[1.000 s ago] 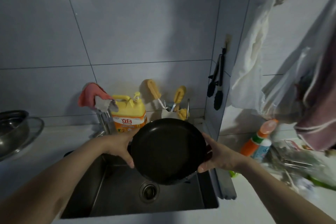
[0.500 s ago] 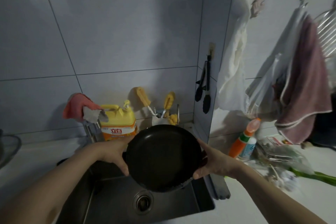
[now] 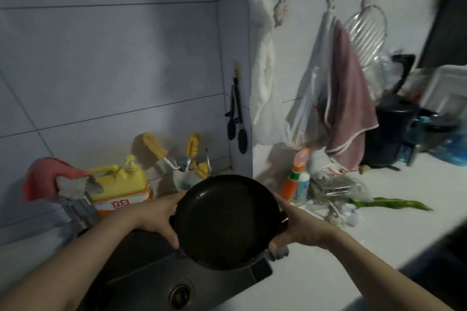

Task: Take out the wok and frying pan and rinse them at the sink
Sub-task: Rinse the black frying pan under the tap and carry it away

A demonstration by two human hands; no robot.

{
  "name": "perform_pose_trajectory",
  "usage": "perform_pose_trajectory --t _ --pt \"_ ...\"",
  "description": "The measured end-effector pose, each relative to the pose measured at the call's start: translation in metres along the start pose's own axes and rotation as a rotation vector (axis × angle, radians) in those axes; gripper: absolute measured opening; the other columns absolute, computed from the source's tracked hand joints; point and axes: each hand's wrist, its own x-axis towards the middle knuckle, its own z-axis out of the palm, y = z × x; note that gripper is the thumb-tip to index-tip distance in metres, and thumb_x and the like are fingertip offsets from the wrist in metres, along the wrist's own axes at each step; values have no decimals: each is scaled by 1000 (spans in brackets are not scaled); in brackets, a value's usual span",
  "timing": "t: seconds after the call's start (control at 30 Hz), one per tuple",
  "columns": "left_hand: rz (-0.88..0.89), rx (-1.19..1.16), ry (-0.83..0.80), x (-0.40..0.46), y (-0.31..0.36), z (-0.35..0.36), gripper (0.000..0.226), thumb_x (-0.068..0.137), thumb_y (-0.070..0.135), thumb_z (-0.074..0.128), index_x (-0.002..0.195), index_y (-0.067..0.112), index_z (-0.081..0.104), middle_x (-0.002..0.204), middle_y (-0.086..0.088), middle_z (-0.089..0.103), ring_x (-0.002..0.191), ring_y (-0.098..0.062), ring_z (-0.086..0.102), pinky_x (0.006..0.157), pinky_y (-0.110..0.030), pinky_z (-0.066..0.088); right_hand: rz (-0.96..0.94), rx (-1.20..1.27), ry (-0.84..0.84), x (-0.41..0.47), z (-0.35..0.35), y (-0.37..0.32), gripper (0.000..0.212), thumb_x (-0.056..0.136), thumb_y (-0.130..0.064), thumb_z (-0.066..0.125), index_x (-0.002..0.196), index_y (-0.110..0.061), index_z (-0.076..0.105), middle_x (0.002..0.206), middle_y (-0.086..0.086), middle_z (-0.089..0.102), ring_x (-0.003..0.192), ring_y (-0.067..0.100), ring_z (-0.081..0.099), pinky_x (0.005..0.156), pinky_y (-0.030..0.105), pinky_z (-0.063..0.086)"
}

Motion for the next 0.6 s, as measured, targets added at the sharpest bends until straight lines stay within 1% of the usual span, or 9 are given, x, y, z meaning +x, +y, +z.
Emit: perform_pose_trajectory --t 0.07,0.13,0.2,0.27,0.33,0.4,0.47,0.53,0.6 --pt "61 42 -22 13 27 1 140 31 62 84 143 49 3 149 18 27 138 -8 26 115 -32 26 -17 36 54 -26 -12 12 127 55 -36 95 149 -47 11 142 -8 43 120 13 53 96 33 53" --pt "117 72 -39 26 63 7 136 41 50 89 145 42 3 145 22 22 137 -6 23 114 -27 22 -11 91 105 -58 -24 24 119 60 -22 94 141 -55 14 130 -12 47 105 10 60 82 25 56" --pt "198 83 -77 36 102 14 120 48 40 89 134 52 6 129 31 21 133 -2 21 112 -24 20 25 133 167 -91 -37 38 119 60 -20 93 141 -53 13 124 -12 49 101 9 61 79 22 56" --pt "274 103 -108 49 140 23 115 42 46 89 119 64 6 129 34 24 134 -2 23 114 -25 22 83 148 230 -131 -50 52 123 50 -37 94 137 -56 10 123 -15 47 106 10 59 84 22 55" --pt "346 92 -140 61 182 36 117 48 34 93 122 62 7 131 31 28 132 -2 27 111 -23 26 167 166 305 -174 -62 70 137 37 -51 93 142 -54 6 124 -11 49 112 17 60 90 23 53" --pt "417 98 -158 72 228 53 114 55 23 91 127 57 10 127 35 29 128 1 30 107 -18 27 247 177 387 -222 -75 91 152 33 -52 94 151 -42 -1 128 -4 52 115 17 59 94 25 51" --pt "480 140 -166 82 276 74 117 46 32 92 126 64 12 132 33 35 129 0 34 110 -23 31 276 186 469 -275 -87 108 153 37 -48 97 155 -34 1 139 -2 49 125 12 52 105 26 44" --pt "544 202 -150 89 327 99 120 39 42 91 126 68 12 138 27 39 131 -2 37 111 -30 33 268 194 548 -332 -97 124 156 32 -53 97 156 -32 4 146 -5 44 132 8 45 112 31 38" --pt "620 244 -171 90 385 127 123 40 42 90 133 61 12 139 25 38 130 -3 37 110 -27 33 311 209 644 -393 -106 140 151 37 -42 99 155 -31 6 138 -9 47 125 5 50 109 28 42"
